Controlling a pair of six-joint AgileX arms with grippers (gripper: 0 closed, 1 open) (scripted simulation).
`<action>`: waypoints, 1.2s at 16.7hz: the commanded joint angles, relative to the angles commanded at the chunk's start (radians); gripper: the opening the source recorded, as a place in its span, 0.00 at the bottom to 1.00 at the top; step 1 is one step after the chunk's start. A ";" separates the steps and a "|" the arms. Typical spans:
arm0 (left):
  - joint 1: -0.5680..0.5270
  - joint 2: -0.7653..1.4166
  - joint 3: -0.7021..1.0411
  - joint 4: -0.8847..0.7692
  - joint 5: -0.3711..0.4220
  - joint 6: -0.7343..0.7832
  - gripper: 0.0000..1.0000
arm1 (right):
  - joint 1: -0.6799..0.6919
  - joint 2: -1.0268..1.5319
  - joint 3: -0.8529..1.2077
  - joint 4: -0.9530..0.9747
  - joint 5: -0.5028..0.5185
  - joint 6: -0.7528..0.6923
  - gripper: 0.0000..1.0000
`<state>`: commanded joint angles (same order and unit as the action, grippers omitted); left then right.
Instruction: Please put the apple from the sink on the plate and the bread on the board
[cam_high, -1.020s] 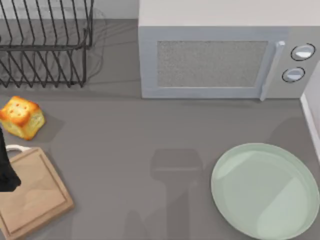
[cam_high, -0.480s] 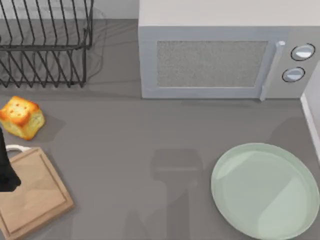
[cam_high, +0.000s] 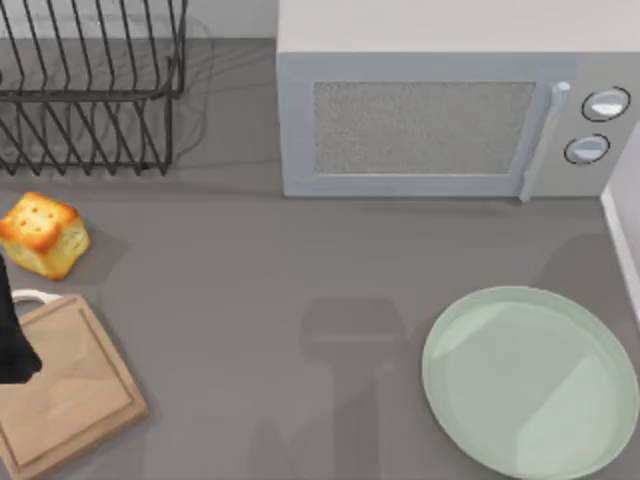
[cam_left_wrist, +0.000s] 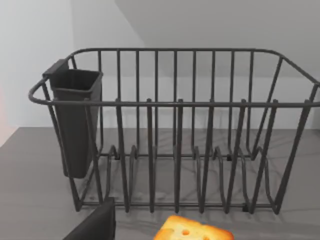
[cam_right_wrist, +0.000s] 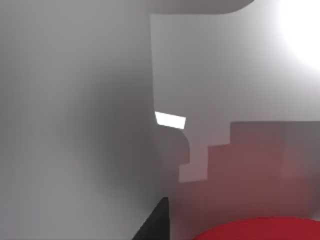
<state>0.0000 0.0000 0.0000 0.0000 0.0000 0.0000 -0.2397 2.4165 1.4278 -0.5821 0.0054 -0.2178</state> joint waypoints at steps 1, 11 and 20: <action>0.000 0.000 0.000 0.000 0.000 0.000 1.00 | 0.000 0.000 0.000 0.000 0.000 0.000 0.00; 0.000 0.000 0.000 0.000 0.000 0.000 1.00 | 0.001 -0.155 0.079 -0.183 -0.014 0.005 0.00; 0.000 0.000 0.000 0.000 0.000 0.000 1.00 | 0.002 -0.253 0.142 -0.344 -0.015 0.005 0.00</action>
<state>0.0000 0.0000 0.0000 0.0000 0.0000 0.0000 -0.2379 2.1632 1.5703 -0.9262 -0.0097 -0.2124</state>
